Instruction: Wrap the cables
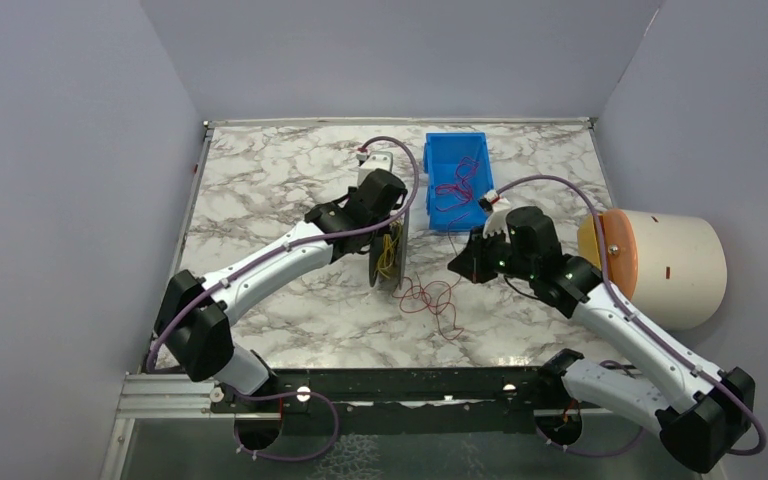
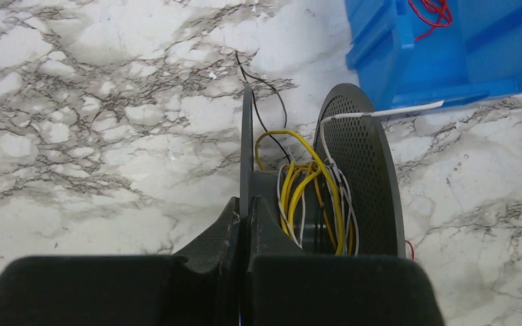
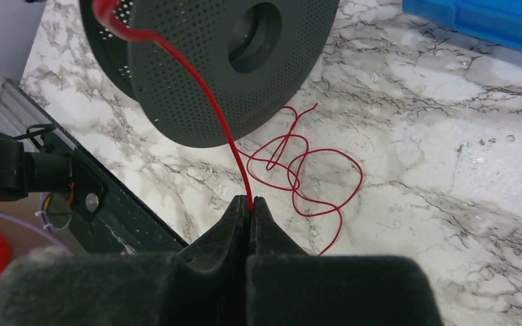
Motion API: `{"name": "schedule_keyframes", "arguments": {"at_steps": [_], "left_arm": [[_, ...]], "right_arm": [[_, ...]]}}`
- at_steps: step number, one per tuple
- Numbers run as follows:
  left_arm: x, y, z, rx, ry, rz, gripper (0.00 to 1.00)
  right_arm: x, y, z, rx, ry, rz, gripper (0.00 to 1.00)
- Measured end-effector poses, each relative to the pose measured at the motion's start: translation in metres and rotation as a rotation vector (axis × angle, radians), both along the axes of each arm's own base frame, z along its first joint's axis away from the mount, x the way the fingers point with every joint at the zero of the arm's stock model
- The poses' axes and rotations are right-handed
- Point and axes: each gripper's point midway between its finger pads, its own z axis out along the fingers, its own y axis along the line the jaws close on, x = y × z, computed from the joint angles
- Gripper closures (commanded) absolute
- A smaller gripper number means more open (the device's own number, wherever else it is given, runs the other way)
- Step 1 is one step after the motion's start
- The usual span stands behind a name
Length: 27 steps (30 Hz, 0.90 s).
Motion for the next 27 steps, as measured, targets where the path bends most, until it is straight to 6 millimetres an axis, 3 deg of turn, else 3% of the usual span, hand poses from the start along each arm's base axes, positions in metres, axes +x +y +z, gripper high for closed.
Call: {"name": "schedule_keyframes", "arguments": {"at_steps": [5, 14, 20, 27], "left_arm": [[0.010, -0.018, -0.003, -0.006, -0.007, -0.005, 1.00], [0.027, -0.048, -0.001, -0.027, -0.032, -0.011, 1.00], [0.031, -0.053, -0.001, -0.031, -0.038, -0.011, 1.00], [0.031, -0.054, -0.001, -0.031, -0.039, -0.012, 0.77]], "right_arm": [[-0.004, -0.008, 0.013, 0.012, -0.043, -0.022, 0.99], [-0.011, -0.021, 0.019, -0.001, -0.061, -0.056, 0.99], [-0.012, -0.023, 0.018, -0.010, -0.057, -0.063, 0.99], [-0.012, -0.023, 0.016, -0.014, -0.051, -0.063, 0.99]]}}
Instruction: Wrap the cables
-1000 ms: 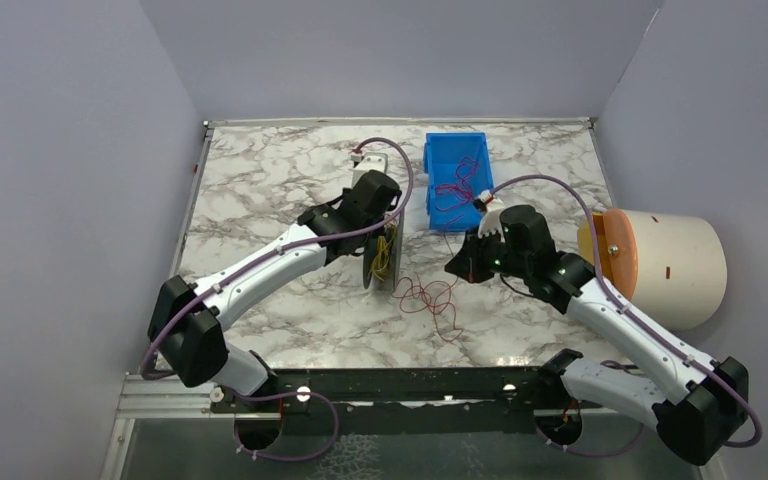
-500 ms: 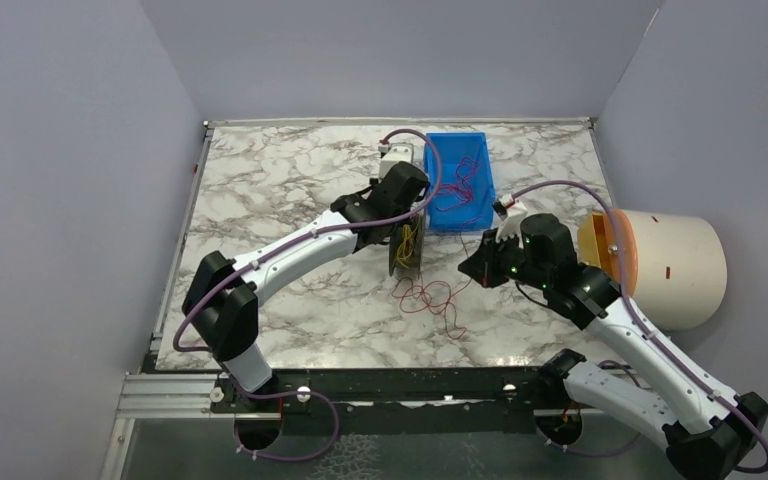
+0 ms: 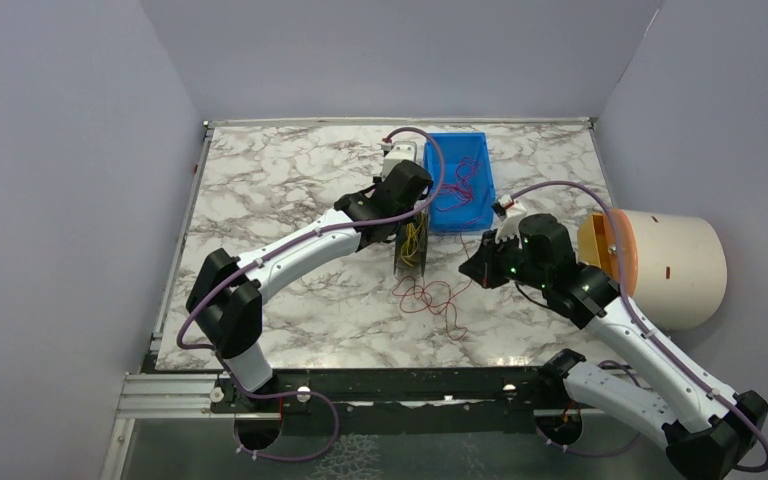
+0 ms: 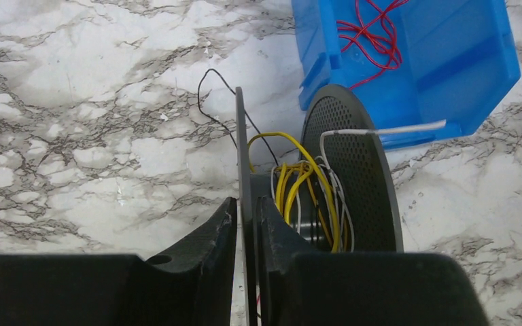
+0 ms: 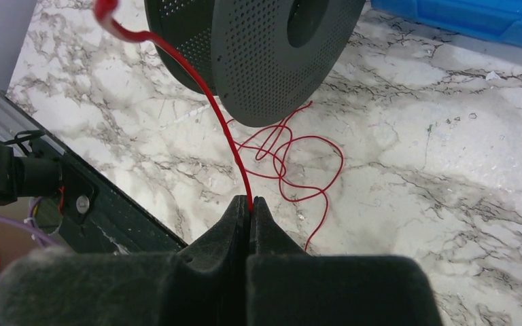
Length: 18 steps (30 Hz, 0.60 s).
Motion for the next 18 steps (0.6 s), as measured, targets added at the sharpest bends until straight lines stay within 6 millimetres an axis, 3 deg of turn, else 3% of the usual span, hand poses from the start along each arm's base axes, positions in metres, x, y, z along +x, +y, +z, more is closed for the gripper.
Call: {"name": "schedule_keyframes", "arguments": {"at_steps": [18], "left_arm": [[0.0037, -0.0055, 0.0060, -0.012, -0.030, -0.015, 0.52]], "right_arm": [[0.0012, 0.0009, -0.0049, -0.010, 0.016, 0.000, 0.99]]}}
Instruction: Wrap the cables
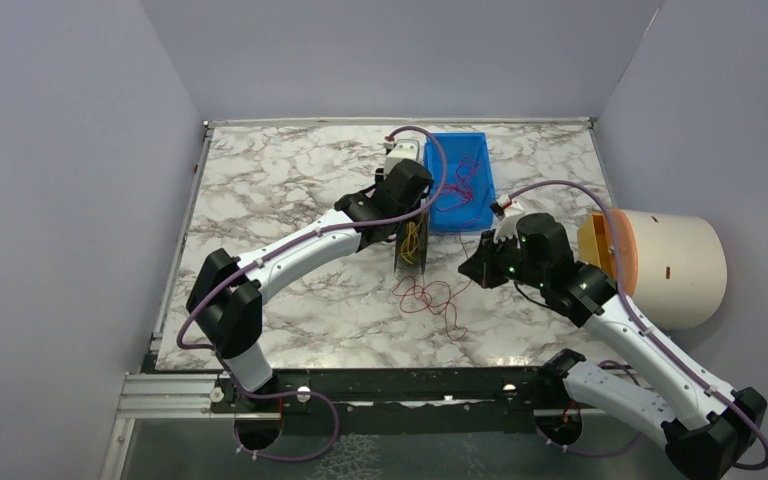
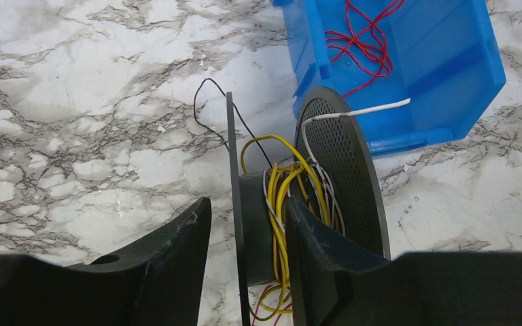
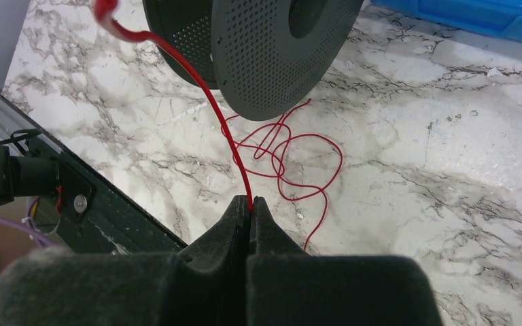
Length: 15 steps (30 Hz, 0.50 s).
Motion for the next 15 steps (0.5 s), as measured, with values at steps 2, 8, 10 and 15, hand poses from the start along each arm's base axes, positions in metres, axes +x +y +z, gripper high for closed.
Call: {"name": "schedule_keyframes", "arguments": {"at_steps": [2, 8, 10, 15], "left_arm": [[0.000, 0.000, 0.001, 0.003, -0.003, -0.003, 0.49], [0.000, 0.001, 0.004, 0.017, -0.014, -0.022, 0.39], [-0.001, 0.001, 0.009, 0.020, -0.022, -0.036, 0.36], [-0.006, 0.002, 0.029, 0.008, -0.056, -0.082, 0.34]], "right_arm": [[0.000, 0.000, 0.000, 0.000, 0.000, 0.000, 0.99], [0.000, 0.000, -0.001, -0.003, 0.005, 0.001, 0.99], [0.001, 0.001, -0.003, -0.006, 0.010, 0.001, 0.99], [0.001, 0.001, -0.005, -0.016, 0.011, 0.011, 0.99]]}}
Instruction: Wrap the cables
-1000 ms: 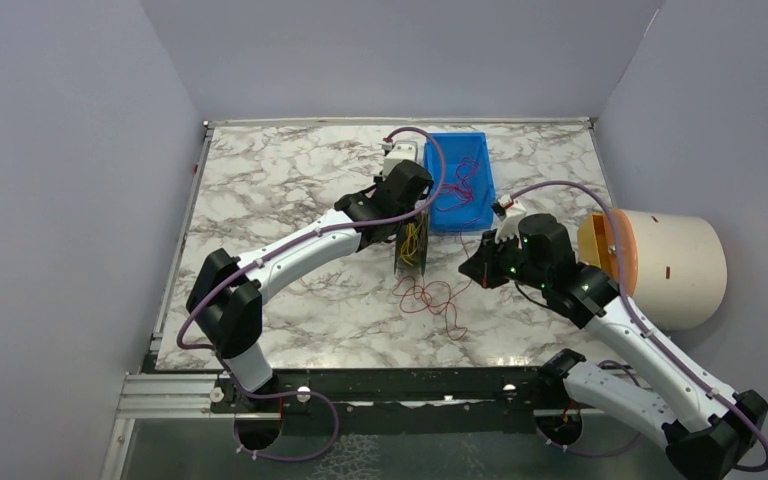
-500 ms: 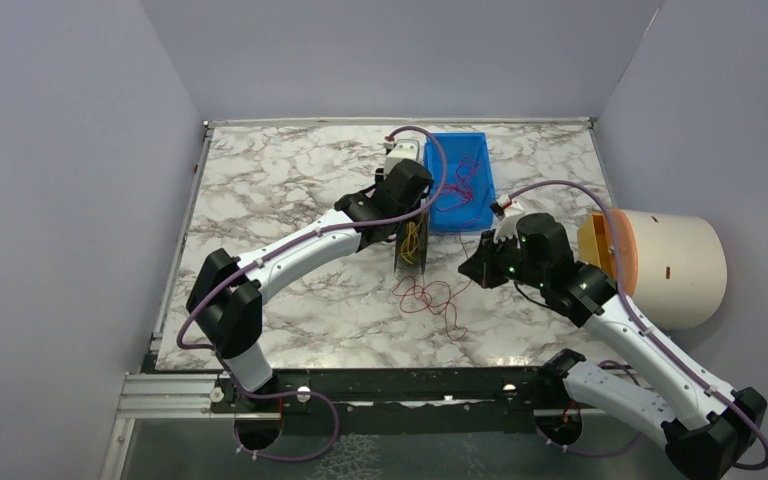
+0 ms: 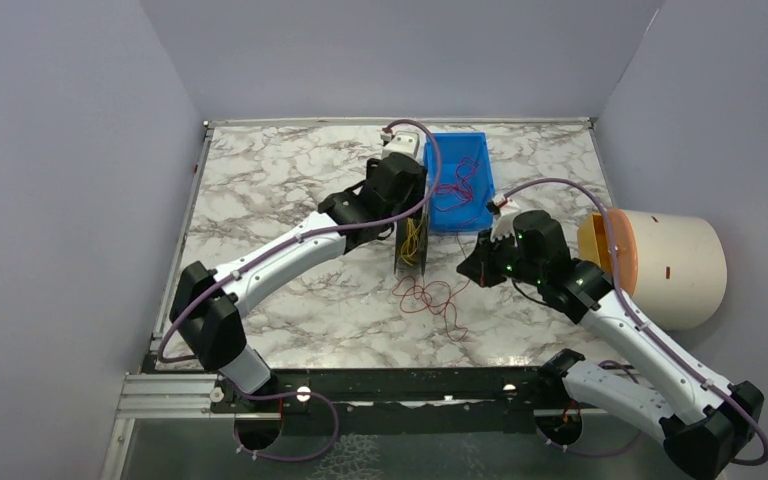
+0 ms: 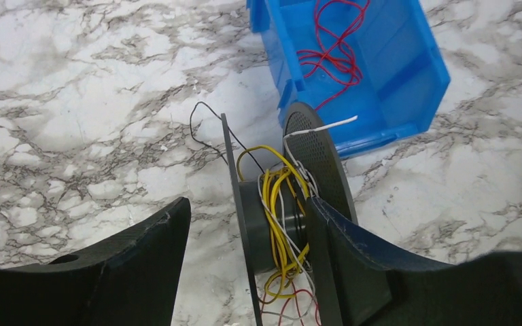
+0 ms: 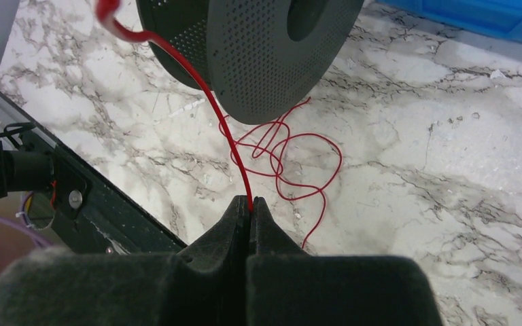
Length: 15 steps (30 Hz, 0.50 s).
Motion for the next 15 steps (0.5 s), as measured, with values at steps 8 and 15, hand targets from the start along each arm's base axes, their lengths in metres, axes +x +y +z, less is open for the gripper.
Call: {"name": "schedule_keyframes", "arguments": {"at_steps": [8, 15], "left_arm": [[-0.013, 0.012, 0.051, -0.103, -0.037, -0.119, 0.34], [-0.023, 0.041, 0.071, -0.218, 0.011, -0.216, 0.34]], "right_arm": [[0.004, 0.009, 0.011, -0.015, -0.036, 0.074, 0.99], [0.002, 0.018, 0.027, -0.047, -0.122, 0.157, 0.99]]}}
